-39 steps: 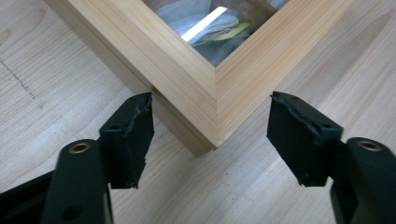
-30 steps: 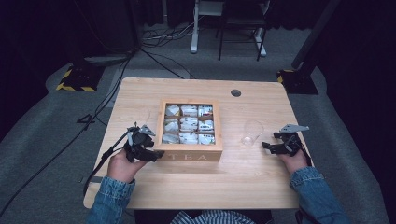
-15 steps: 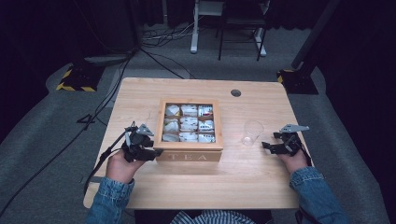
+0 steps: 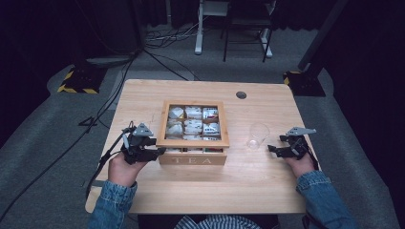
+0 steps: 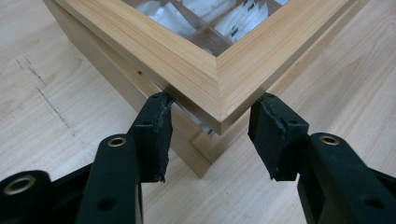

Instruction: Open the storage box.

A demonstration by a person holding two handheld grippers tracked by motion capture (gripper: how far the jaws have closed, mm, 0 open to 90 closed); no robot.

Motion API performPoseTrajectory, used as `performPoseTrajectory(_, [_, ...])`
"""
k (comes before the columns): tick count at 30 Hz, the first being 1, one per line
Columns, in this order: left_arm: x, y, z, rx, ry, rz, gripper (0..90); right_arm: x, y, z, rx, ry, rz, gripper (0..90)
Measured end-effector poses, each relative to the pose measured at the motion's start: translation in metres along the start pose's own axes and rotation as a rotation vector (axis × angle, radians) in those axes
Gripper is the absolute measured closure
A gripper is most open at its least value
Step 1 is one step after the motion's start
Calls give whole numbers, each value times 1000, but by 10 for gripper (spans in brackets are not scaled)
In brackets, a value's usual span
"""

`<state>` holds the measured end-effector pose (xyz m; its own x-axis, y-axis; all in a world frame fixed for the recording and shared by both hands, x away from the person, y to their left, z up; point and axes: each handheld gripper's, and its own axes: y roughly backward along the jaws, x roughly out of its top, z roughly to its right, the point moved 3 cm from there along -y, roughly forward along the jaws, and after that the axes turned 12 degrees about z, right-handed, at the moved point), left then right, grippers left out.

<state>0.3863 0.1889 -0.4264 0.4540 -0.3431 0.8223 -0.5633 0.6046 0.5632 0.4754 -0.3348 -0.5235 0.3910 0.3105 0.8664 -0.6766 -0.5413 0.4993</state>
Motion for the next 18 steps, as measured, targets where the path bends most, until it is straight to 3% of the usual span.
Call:
performPoseTrajectory(2, [3,1,0,27,-23,20,500,0,0,0,0,0,0,213])
performPoseTrajectory(5, [6,3,1,50,-25,45,494,0,0,0,1,1,0,214])
performPoseTrajectory(17, [19,7,-2,70,-16,109,456,0,1,0,1,1,4,229])
performPoseTrajectory(18, [21,8,-3,78,-30,108,455,0,1,0,-1,-1,5,229])
